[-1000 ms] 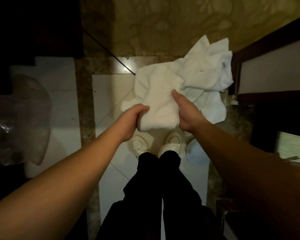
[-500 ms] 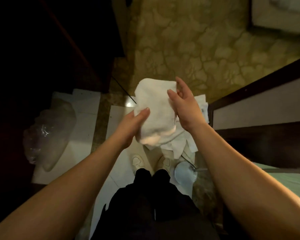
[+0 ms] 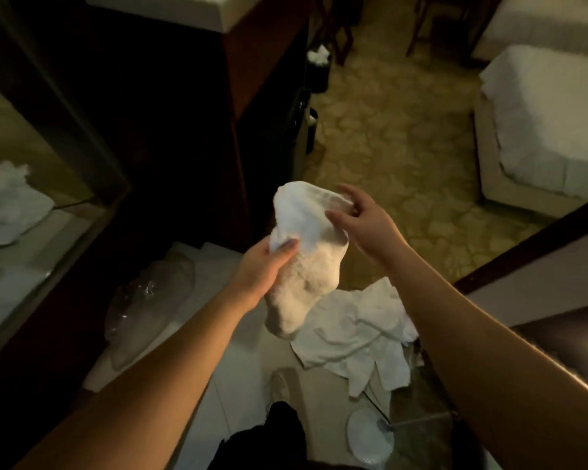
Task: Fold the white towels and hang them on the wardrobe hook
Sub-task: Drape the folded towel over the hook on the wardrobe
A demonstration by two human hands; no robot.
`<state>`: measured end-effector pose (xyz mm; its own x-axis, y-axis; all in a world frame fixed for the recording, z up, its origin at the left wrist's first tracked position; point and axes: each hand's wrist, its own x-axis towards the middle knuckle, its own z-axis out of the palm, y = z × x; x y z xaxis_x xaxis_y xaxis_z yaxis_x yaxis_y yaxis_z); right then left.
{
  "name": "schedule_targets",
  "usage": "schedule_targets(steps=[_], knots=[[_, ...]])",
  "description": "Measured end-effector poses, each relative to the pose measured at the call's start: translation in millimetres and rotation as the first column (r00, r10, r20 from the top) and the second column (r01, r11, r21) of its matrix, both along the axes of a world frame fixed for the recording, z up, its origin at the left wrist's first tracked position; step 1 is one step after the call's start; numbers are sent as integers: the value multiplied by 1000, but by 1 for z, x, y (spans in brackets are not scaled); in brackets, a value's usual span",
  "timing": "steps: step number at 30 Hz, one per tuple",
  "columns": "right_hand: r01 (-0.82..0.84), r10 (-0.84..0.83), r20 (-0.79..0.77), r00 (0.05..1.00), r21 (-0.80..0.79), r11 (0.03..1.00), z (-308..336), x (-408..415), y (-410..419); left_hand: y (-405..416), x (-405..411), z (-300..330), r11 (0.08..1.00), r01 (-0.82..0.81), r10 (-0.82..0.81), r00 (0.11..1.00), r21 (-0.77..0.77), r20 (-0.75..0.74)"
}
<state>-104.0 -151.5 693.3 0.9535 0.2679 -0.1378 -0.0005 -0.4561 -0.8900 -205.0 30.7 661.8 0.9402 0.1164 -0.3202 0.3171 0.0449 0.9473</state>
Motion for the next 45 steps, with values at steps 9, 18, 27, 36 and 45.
schedule_targets(steps=[9,18,27,36,45], knots=[[-148,140,106,984,64,987,42,-103,30,8,-124,53,972,-141,111,981,189,160],[-344,322,279,905,33,938,108,-229,67,36,-280,95,912,-305,238,938,273,252],[-669,673,455,584,-200,716,216,-393,142,95,-442,206,808,-401,218,884,432,413],[-813,824,387,415,-250,527,242,-569,166,124,-625,256,860,-227,114,959,457,261],[-768,708,489,509,-112,630,241,-699,177,131,-793,257,790,-221,201,975,572,100]])
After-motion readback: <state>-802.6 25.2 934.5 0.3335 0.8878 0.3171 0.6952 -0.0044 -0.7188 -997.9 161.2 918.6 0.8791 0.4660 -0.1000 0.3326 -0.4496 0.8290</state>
